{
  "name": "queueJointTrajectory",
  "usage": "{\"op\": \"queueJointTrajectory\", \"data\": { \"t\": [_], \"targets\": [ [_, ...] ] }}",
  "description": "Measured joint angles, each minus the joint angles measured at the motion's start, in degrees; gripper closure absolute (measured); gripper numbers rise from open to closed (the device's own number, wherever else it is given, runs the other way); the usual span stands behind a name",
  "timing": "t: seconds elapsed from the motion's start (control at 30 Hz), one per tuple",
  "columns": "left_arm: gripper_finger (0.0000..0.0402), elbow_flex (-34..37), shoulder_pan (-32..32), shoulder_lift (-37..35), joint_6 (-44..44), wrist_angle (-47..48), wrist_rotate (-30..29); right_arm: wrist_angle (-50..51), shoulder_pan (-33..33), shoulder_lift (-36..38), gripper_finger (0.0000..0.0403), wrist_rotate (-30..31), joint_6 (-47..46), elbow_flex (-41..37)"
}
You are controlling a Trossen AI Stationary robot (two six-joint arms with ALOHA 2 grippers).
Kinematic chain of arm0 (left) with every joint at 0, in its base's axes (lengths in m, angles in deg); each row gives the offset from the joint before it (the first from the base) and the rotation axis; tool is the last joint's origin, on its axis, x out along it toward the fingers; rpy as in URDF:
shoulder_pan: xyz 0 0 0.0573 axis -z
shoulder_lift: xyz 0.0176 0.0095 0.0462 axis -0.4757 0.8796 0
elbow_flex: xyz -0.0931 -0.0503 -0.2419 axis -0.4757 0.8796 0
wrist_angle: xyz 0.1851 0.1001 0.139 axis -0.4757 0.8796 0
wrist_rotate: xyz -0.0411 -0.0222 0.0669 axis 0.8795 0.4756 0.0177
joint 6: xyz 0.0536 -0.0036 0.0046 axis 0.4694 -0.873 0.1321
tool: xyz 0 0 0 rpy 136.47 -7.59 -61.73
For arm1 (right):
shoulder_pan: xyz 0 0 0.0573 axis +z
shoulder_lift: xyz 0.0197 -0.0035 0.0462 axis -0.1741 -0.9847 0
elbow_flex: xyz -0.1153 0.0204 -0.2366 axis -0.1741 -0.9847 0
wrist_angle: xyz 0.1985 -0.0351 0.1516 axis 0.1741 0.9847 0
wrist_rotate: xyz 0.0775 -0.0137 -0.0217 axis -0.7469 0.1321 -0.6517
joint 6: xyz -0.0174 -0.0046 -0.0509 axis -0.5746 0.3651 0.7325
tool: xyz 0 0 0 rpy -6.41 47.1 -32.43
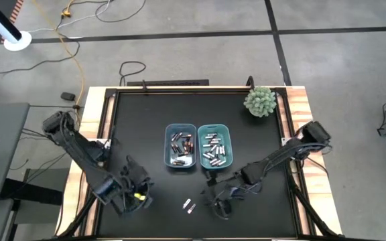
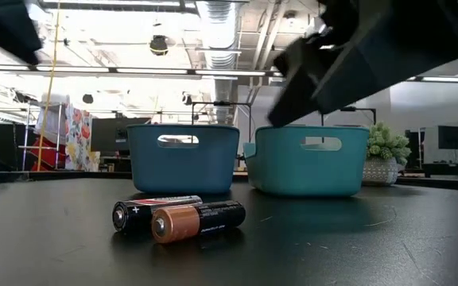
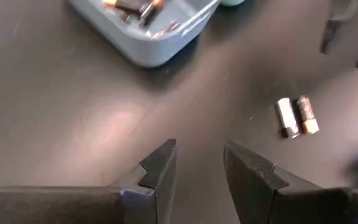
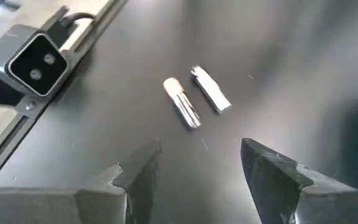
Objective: Sort batteries
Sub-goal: Put the black battery into the blue bin
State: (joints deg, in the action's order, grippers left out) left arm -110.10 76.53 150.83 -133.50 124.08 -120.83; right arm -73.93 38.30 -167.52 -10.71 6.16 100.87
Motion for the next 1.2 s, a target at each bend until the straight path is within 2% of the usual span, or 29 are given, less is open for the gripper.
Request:
{"op": "queueJointTrajectory", "data": {
  "t": [0.2,0.33,0.6,0.9,1.03,1.2],
  "targets": [
    [0.0274,0.04,4.91,3.66,-10.58,1.59,-0.06,1.19,0.66,-10.38,0.0164,-3.16,8.02,10.28],
    [0.0274,0.04,7.68,5.18,-16.38,1.68,0.28,2.27,0.01,-13.31,0.0164,-4.93,10.53,14.65],
    [0.0274,0.04,12.18,6.67,-24.12,1.83,0.42,3.40,-1.36,-13.89,0.0164,-5.78,13.47,15.41],
    [0.0274,0.04,13.39,6.67,-25.81,2.08,0.35,1.44,-0.97,-18.98,0.0166,-8.18,12.43,16.06],
    [0.0274,0.04,13.39,6.67,-25.69,2.43,0.34,1.30,-1.44,-19.86,0.0199,-8.36,11.50,16.22],
    [0.0274,0.04,13.37,6.67,-25.63,3.17,0.29,2.10,-1.79,-20.37,0.0282,-8.51,7.77,16.27]
  ]
}}
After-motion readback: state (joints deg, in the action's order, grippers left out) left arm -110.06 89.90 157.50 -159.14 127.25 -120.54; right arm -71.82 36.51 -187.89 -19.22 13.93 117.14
